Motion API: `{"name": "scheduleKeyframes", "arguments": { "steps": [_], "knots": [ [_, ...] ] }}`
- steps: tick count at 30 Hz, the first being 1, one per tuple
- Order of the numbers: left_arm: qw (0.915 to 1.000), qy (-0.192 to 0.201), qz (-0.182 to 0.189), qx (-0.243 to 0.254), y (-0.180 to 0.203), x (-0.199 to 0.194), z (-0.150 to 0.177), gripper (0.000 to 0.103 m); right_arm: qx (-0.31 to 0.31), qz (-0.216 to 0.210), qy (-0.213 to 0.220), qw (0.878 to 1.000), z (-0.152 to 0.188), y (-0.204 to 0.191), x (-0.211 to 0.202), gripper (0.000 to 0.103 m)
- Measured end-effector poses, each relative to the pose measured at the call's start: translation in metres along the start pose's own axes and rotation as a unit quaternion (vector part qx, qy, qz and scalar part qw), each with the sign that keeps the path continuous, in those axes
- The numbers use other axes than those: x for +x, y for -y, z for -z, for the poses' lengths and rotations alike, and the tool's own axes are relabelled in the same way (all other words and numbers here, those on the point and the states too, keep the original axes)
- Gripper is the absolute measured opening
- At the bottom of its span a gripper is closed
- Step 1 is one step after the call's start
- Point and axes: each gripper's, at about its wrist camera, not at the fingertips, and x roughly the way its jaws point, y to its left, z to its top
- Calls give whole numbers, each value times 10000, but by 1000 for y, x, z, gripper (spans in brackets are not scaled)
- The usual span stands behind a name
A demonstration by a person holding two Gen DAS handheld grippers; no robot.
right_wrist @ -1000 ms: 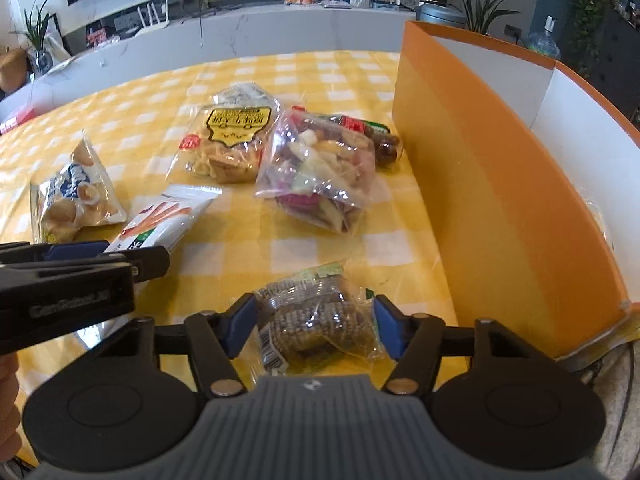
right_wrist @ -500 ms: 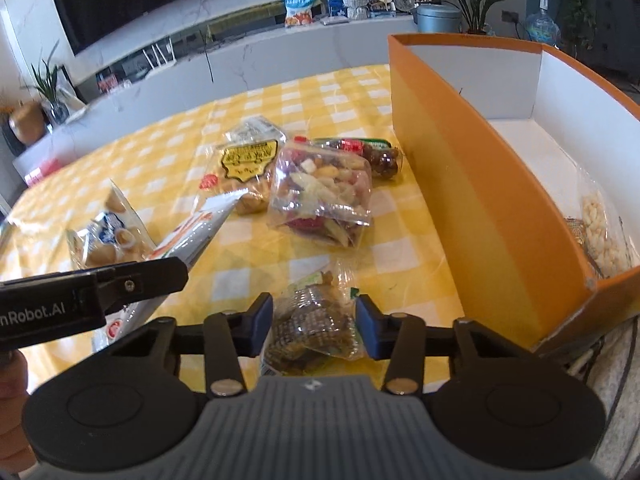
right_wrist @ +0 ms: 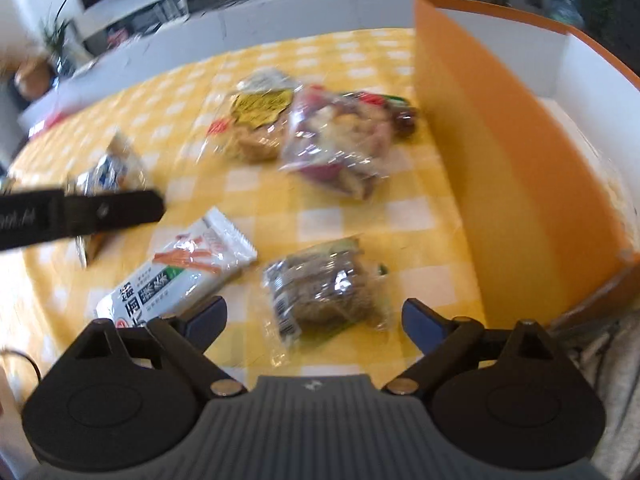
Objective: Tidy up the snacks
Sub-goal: 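Lift the stick-biscuit packet with the left gripper while the right gripper raises the cookie bag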
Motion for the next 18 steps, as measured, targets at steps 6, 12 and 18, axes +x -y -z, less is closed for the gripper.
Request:
{"name": "scheduleKeyframes", "arguments": {
  "steps": [6, 12, 18],
  "knots": [
    [9988, -208, -364, 240, 2, 7, 5, 36, 208, 21, 25, 9998, 0, 8, 4, 69],
    [9983, -201, -393, 373, 4, 0, 3, 87, 255, 63, 174, 9995, -1, 10, -1, 60],
    [9917, -395, -696, 1002, 16, 13, 16, 92, 218, 46, 201, 9996, 0, 8, -3, 58]
  ]
}}
